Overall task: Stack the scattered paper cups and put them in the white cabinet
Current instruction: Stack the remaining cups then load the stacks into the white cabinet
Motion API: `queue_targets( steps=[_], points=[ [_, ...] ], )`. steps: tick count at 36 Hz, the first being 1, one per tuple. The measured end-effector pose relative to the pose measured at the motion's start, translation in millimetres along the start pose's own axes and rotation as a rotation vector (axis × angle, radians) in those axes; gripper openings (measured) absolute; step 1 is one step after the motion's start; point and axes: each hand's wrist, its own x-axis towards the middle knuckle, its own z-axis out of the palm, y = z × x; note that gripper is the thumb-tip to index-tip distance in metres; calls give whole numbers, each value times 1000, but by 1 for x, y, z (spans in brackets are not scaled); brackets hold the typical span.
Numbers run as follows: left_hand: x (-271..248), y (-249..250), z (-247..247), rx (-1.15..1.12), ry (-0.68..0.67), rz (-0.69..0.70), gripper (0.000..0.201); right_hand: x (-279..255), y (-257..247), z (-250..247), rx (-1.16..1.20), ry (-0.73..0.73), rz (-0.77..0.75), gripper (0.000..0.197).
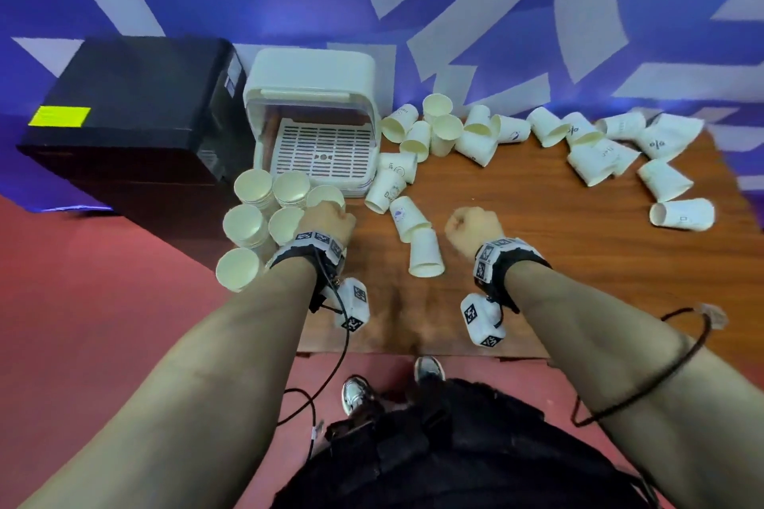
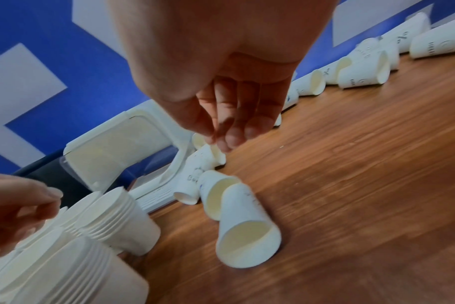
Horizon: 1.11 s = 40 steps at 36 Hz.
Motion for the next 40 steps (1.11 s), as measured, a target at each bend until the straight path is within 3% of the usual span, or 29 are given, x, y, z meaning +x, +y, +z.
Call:
queue_targets(
  steps=[10, 18, 25, 33, 40],
  points=[
    [-1, 109, 69, 73, 8, -3, 27, 23, 110, -53, 125, -9, 77, 22],
    [-6, 238, 158, 116, -65, -51, 29, 61, 255, -125, 133, 6, 125, 23],
    [-13, 344, 221, 95, -138, 22, 27, 79, 370, -192, 114, 100, 247, 19],
    [20, 424, 259, 162, -177, 78, 28, 113, 443, -235, 97, 170, 324, 23],
    [53, 500, 303, 257, -280, 268, 27, 165, 487, -265, 91, 89, 345, 12]
  ],
)
